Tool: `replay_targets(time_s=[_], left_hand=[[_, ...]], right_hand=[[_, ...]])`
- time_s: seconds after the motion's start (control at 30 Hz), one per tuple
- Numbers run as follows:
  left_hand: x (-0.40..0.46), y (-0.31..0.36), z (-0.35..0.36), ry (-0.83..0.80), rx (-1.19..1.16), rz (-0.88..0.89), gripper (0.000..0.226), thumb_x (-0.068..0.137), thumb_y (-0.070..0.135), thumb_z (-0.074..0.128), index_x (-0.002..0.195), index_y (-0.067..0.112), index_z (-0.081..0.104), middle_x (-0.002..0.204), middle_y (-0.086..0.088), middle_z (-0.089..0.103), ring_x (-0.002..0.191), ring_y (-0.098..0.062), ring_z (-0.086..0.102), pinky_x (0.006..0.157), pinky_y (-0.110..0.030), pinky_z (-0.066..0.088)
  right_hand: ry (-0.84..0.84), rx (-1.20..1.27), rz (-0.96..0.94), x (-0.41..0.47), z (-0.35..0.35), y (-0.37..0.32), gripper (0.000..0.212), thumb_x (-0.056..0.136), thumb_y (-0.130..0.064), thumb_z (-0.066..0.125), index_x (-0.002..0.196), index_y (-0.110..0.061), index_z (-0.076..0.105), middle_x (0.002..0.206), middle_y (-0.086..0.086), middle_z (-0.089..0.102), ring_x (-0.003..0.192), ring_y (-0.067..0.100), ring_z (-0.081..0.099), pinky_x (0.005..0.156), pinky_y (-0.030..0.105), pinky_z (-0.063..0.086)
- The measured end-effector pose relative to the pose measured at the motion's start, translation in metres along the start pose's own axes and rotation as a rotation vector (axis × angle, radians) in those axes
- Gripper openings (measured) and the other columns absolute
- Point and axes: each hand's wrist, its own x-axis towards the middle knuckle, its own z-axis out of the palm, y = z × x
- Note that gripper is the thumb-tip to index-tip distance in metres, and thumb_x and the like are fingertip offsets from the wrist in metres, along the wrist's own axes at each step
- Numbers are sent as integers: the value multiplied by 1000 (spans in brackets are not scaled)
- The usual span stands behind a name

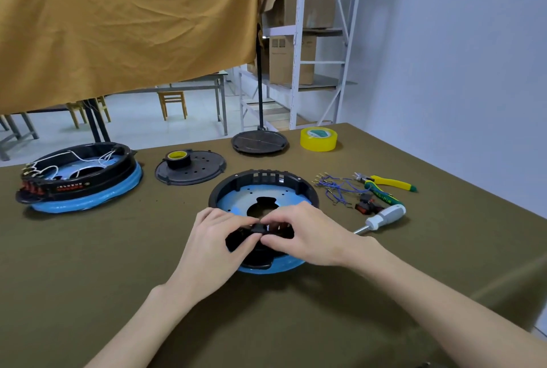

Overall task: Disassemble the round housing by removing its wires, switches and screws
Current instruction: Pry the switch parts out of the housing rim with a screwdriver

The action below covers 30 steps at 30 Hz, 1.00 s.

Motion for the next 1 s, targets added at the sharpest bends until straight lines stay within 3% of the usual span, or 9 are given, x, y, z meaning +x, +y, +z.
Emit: replay_targets(time_s=[0.1,0.2,0.3,0.37,0.43,0.63,0.87,1.0], left_hand=[[-5,-3,-2,-14,-71,33,30,94,45,57,120,36,71,105,35,64,109,9,54,106,-9,29],[-5,-3,2,-39,-78,23,25,94,39,65,118,37,70,109,30,66,113,7,56,107,-9,32],[-4,3,9,-28,-74,6,25,92,40,69,115,33,73,110,25,69,110,-2,61,106,-12,34],[-4,5,12,-21,-84,11,28,92,44,65,115,32,75,110,24,70,109,-3,62,105,-12,33],[-5,6,13,-11,-97,11,31,91,45,64,116,31,75,111,24,71,110,-2,63,106,-11,32],[-6,8,15,19,-104,8,31,90,45,64,114,28,75,110,22,70,110,-1,62,107,-10,31],[-7,11,16,51,-59,53,33,93,46,60,120,29,71,111,25,65,115,14,47,105,-9,31],[-7,11,14,27,-40,61,35,95,45,58,123,29,72,112,20,68,110,6,53,106,-9,29]], right_hand=[[-4,-55,-35,-6,5,2,24,102,-37,54,118,-26,68,97,-10,71,84,9,61,76,36,51],[10,-12,-37,-10,1,10,17,103,-29,53,110,-26,68,87,-9,68,77,14,59,76,35,48],[46,-46,-9,-12,3,19,18,103,-29,51,116,-27,64,98,-14,67,90,10,58,100,35,38],[87,-107,-27,-14,8,22,28,104,-34,49,130,-27,57,116,-15,66,105,6,57,107,34,34],[86,-138,-53,-14,10,23,33,107,-36,46,137,-27,56,124,-16,66,110,3,55,103,34,36],[190,-11,-179,-13,9,30,26,107,-32,50,127,-23,63,98,-11,71,84,8,60,84,30,40],[272,56,-99,-19,26,39,28,107,-37,49,132,-35,61,108,-20,70,92,1,58,98,31,34],[286,70,-89,-17,26,39,29,107,-34,51,133,-33,63,108,-20,71,93,2,59,98,31,35]])
